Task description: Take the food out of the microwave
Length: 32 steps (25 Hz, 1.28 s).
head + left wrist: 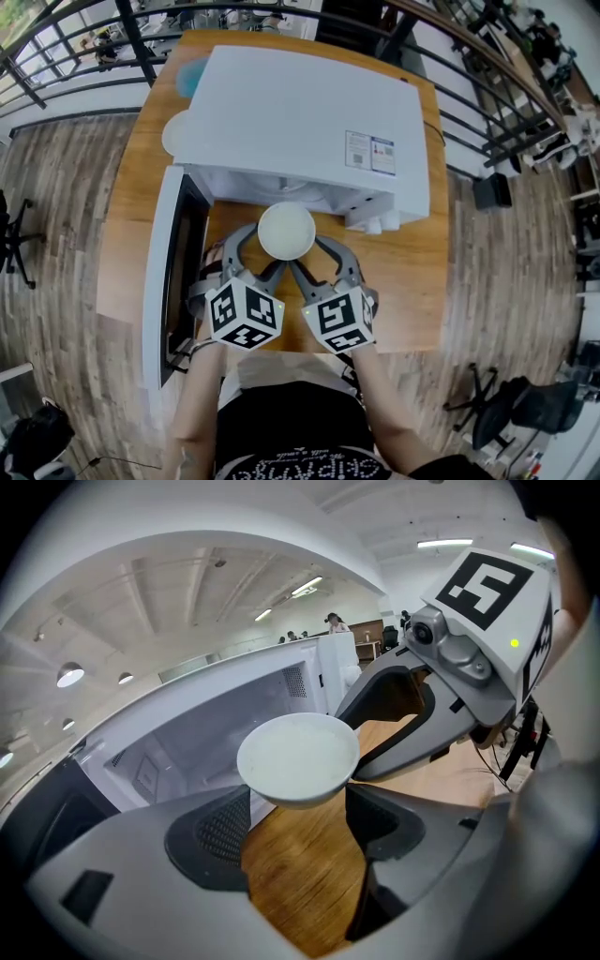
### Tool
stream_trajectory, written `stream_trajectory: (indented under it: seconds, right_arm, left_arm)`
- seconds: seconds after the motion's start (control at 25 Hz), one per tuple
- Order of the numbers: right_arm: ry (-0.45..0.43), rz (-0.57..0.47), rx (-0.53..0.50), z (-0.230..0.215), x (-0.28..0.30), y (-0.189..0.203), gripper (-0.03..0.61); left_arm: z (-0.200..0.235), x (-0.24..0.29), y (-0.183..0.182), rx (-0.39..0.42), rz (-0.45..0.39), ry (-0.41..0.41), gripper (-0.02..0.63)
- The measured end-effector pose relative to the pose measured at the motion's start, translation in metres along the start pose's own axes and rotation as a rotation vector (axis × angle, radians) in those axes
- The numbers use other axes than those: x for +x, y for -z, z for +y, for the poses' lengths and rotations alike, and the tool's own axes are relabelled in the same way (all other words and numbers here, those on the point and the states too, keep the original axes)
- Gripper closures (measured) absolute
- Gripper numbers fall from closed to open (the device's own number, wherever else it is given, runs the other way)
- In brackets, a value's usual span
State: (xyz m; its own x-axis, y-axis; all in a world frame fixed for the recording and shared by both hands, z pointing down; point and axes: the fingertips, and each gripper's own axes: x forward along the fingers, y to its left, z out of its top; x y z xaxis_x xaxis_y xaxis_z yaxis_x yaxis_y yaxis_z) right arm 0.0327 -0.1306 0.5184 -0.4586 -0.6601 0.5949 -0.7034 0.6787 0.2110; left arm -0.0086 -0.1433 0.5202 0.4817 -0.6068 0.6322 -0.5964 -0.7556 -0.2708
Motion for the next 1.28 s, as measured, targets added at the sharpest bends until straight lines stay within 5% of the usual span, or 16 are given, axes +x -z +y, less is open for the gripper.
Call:
stream_trajectory:
  seconds: [0.56, 1.28]
  right_arm:
    - [-0.016, 0.025, 0.011, 0.017, -0.039, 0.036, 0.35]
    - [-0.066, 0.126, 0.032, 0.046, -0.035, 0.105, 0.35]
  left_arm:
    - [-0.053, -0.016, -0.001, 0.042, 0.006, -0.018, 0.275]
    - [-0.108, 0.004, 0.048, 0.048, 0.092, 0.027, 0.275]
